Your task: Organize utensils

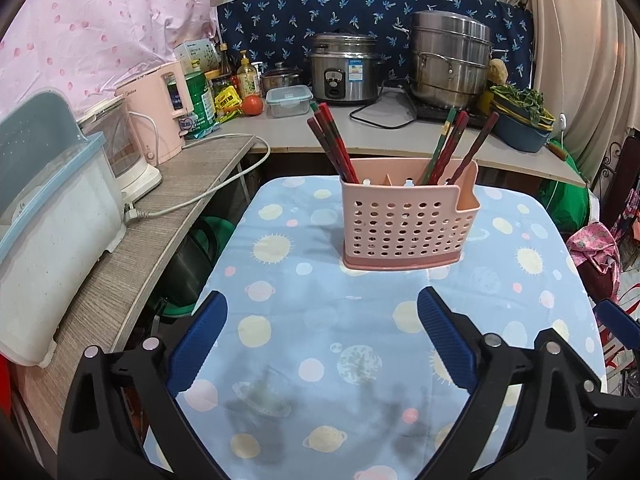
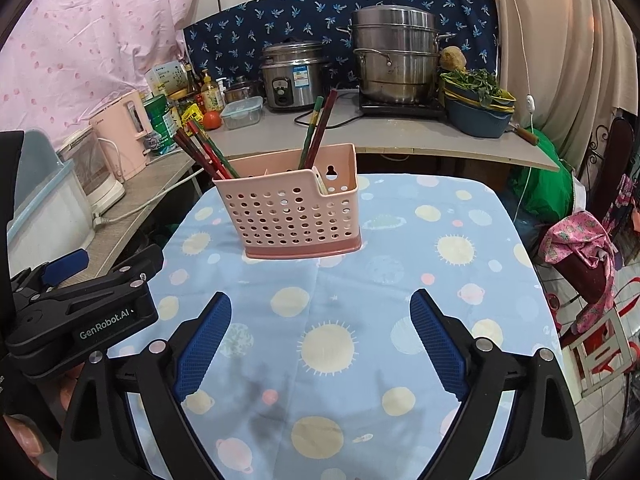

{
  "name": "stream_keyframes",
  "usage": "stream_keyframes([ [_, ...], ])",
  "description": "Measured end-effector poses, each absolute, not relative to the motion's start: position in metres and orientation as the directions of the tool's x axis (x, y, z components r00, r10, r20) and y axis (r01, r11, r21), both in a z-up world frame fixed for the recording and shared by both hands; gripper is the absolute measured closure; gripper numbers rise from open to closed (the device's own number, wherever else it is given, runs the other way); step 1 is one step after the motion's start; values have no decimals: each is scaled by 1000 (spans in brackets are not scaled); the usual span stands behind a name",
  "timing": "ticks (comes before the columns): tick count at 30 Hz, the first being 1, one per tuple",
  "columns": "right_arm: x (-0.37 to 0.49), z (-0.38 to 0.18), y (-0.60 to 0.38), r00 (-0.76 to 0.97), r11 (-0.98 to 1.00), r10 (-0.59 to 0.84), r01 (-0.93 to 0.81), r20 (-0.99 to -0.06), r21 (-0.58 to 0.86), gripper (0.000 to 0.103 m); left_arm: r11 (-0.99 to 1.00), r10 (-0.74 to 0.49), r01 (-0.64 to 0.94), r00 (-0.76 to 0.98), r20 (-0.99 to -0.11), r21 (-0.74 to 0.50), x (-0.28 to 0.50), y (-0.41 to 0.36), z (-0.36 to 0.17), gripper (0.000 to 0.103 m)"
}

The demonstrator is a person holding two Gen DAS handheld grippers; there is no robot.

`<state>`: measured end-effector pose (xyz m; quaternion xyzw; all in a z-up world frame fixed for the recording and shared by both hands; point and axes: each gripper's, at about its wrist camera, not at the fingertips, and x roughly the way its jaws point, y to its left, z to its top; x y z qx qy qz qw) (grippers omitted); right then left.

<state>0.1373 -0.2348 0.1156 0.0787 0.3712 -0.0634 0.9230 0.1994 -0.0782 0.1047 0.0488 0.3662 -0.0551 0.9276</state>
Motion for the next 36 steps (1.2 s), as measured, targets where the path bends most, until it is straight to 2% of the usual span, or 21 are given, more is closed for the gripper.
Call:
stream_keyframes([
  [36,139,100,-233,691,979,-77,188,-719,76,16,989,-43,133,690,-722,68,197,-73,84,7],
])
